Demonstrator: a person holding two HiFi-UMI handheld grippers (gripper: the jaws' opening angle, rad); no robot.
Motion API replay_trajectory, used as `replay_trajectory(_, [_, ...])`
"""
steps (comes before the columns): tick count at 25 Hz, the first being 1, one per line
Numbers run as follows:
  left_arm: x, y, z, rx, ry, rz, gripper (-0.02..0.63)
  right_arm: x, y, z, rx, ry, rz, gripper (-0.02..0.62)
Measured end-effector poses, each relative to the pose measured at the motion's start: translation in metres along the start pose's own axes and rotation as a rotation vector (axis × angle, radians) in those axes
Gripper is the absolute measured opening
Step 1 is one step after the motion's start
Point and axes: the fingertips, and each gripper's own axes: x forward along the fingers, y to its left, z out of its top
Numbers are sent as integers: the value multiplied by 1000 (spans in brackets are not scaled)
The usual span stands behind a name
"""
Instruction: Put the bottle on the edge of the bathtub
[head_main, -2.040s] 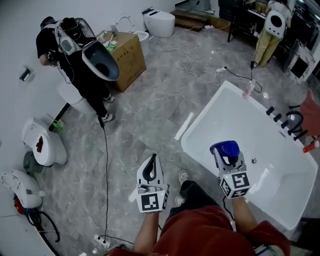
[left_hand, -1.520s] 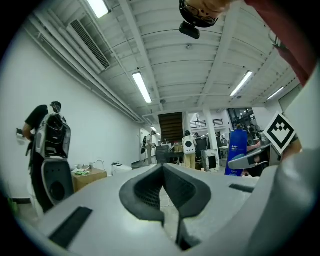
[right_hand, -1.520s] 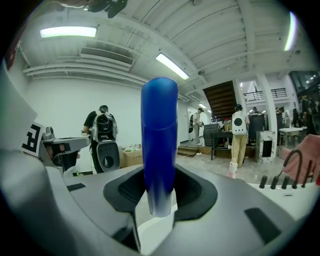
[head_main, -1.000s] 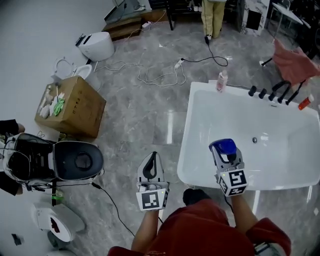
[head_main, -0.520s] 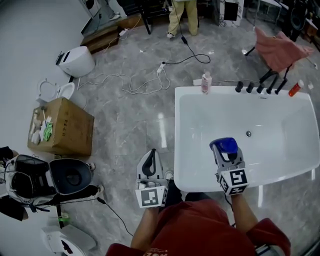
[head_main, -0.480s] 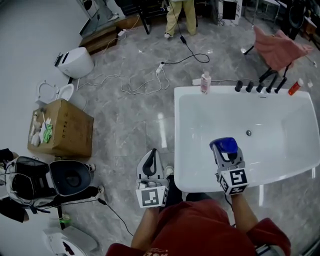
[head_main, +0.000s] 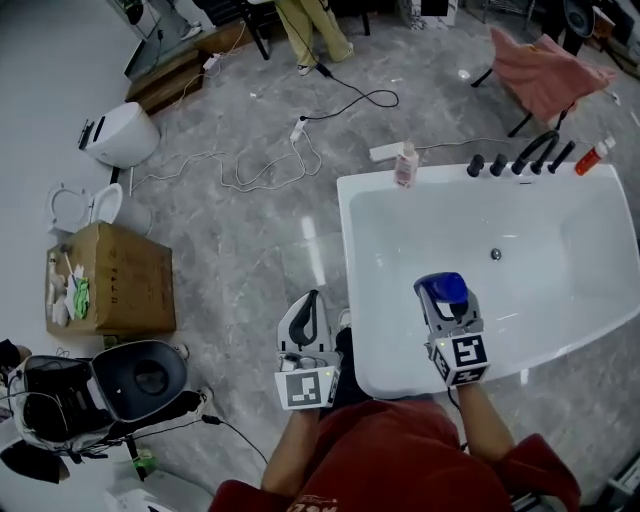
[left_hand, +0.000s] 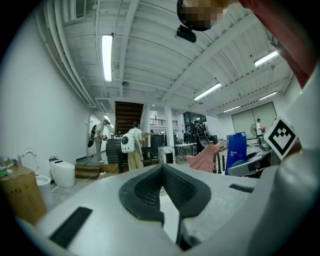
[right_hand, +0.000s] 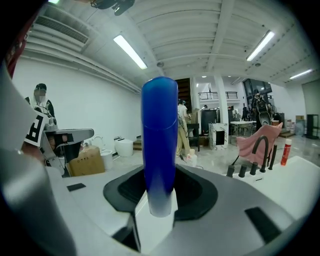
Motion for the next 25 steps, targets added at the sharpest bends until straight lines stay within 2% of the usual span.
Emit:
replay_trajectory(4, [47, 37, -29, -33, 59, -33, 5, 63, 7, -6, 3, 62, -15, 152])
replay_trajectory(14, [133, 83, -129, -100, 173, -112, 5, 184, 8, -74, -4, 191, -44, 152])
replay_trajectory(25, [207, 114, -226, -133, 265, -161, 5, 335, -17, -123, -2, 237, -70, 152])
